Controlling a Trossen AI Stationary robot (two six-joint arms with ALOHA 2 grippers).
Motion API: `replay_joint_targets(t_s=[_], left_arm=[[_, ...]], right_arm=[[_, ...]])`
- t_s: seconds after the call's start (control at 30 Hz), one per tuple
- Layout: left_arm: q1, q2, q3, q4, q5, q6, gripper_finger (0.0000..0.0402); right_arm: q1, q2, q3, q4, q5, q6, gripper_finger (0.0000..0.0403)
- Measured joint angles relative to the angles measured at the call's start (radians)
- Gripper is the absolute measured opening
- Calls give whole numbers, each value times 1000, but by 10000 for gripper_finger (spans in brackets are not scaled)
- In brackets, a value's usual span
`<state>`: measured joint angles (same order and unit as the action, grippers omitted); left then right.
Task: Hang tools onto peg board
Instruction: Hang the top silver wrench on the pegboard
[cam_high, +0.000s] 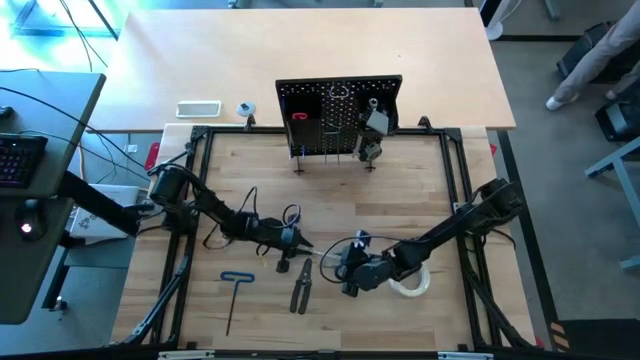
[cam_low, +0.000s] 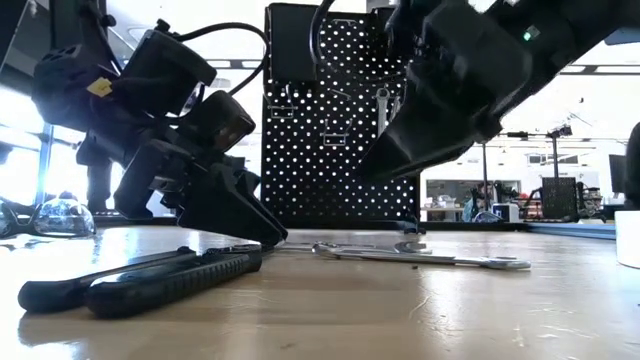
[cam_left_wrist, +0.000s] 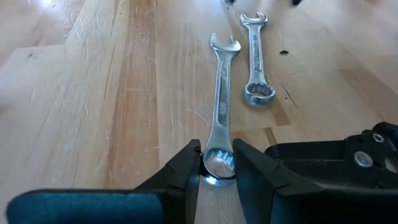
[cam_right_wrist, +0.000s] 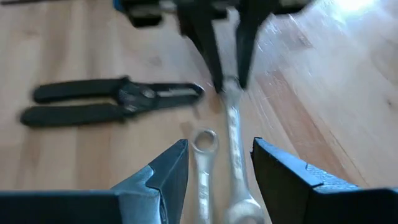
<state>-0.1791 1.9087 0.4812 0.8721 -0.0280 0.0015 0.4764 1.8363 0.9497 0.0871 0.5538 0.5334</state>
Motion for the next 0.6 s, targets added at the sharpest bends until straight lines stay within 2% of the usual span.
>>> replay_joint_targets(t_s=[0.27, 0.43, 0.6], left_arm=[[-18, 27, -1, 15, -17, 2, 79], [-40, 66, 0, 74, -50, 0, 73], [-53, 77, -1, 99, -82, 3, 72]], right_arm=[[-28, 86, 0, -56, -14, 126, 172], [-46, 99, 0, -61, -17, 104, 172], [-78, 96, 6, -132, -90, 96, 172]])
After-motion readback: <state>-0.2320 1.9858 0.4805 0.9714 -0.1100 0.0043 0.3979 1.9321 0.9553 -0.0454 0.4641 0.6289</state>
